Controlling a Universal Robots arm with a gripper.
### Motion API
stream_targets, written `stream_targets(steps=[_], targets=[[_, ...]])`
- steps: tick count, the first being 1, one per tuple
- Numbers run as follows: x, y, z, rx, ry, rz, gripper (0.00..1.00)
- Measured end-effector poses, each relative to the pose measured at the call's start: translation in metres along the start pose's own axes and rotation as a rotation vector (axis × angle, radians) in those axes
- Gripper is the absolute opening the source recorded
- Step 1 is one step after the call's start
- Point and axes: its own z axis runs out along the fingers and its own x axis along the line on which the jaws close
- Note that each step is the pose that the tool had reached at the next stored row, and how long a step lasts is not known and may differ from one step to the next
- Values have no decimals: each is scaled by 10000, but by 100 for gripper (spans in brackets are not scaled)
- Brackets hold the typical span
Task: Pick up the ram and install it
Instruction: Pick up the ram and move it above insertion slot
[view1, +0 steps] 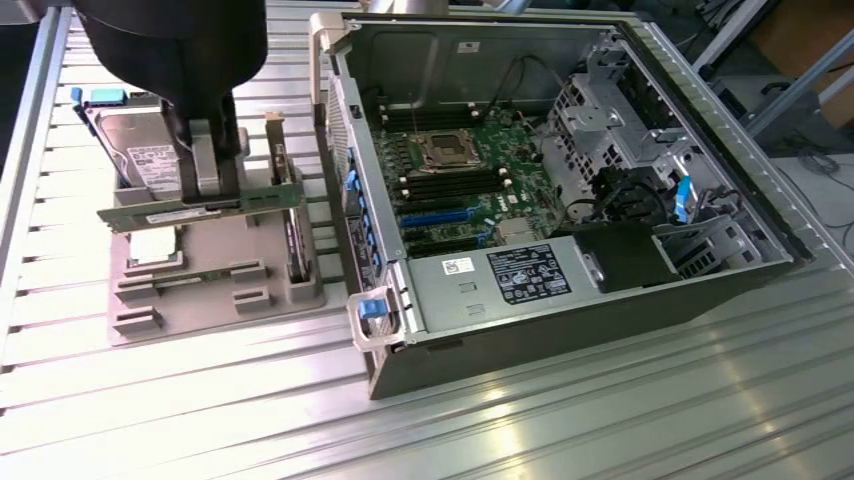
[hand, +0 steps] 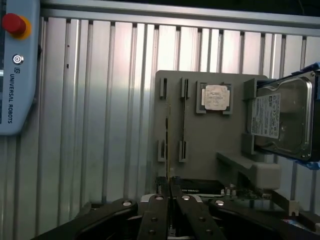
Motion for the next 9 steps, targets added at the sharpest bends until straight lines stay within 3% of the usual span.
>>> stream_targets(steps=[5,9], targets=[[19,-325,-16,-4,44,2,12],[26,-455,-21,-5,63,3,12]])
